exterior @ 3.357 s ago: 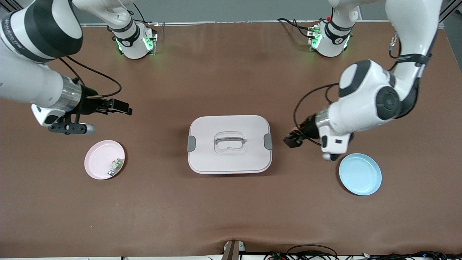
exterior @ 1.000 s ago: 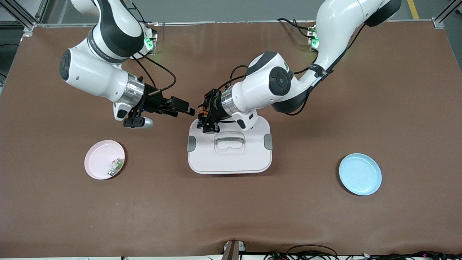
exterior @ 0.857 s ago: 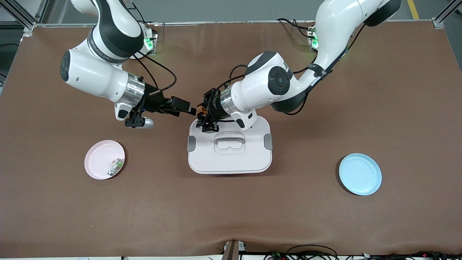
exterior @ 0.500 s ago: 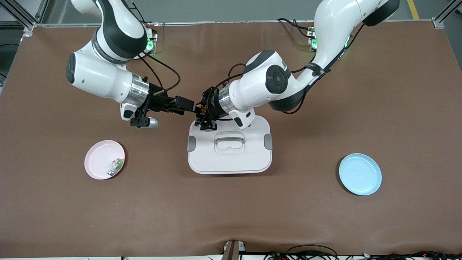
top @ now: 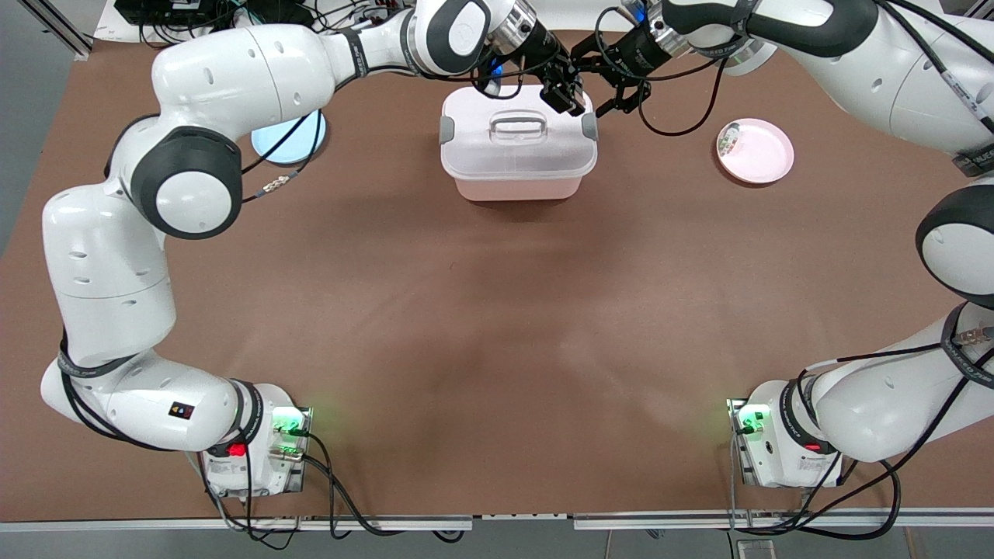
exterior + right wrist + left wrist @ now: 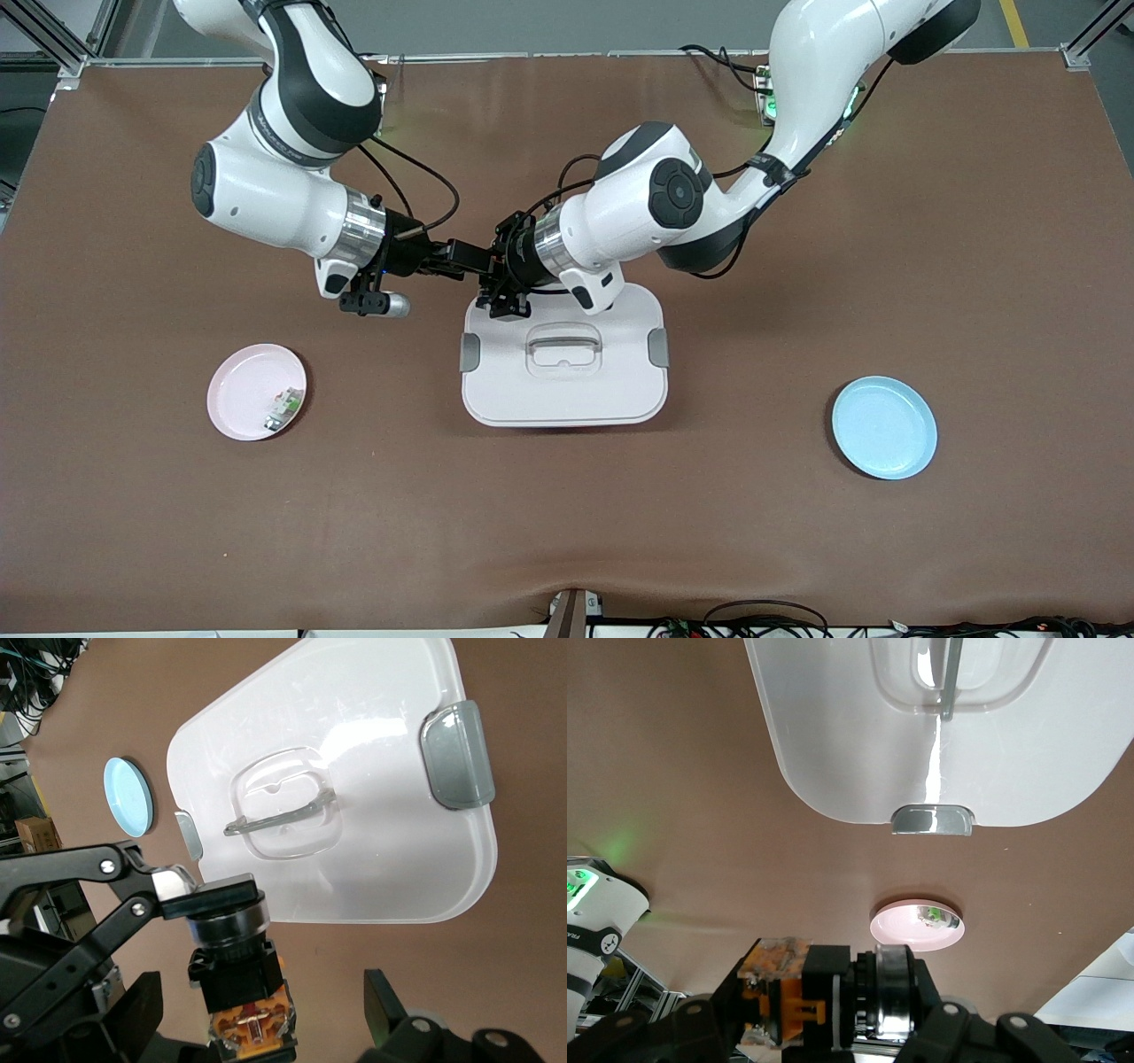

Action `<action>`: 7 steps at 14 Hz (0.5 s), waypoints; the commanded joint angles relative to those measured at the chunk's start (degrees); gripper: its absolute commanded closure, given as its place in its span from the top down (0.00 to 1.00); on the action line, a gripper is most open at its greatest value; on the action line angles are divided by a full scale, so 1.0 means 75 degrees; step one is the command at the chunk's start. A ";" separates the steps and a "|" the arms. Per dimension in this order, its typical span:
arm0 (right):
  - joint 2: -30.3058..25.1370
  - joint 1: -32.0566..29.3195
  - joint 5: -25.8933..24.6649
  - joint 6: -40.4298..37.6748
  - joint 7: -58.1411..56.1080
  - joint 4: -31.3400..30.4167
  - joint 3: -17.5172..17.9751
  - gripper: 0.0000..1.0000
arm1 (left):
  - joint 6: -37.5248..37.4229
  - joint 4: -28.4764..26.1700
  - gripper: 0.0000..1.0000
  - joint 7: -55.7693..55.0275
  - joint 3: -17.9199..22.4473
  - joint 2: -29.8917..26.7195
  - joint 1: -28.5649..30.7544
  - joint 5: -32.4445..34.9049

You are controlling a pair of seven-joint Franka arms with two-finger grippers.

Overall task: Transfer orange switch to right arm and place
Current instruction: 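Close the right gripper on the switch held by the left gripper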

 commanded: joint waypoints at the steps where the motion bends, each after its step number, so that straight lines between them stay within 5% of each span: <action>1: 0.0008 0.0078 0.0169 -0.0031 0.0067 -0.0002 -0.0038 1.00 | 0.0041 0.0189 0.00 0.0050 0.0029 0.0087 -0.0093 -0.0187; 5: 0.0008 0.0102 0.0169 -0.0044 0.0079 -0.0014 -0.0038 1.00 | 0.0041 0.0189 0.00 0.0051 0.0041 0.0099 -0.0093 -0.0187; 7: 0.0008 0.0102 0.0169 -0.0043 0.0090 -0.0014 -0.0038 0.76 | 0.0041 0.0189 0.00 0.0051 0.0041 0.0099 -0.0093 -0.0187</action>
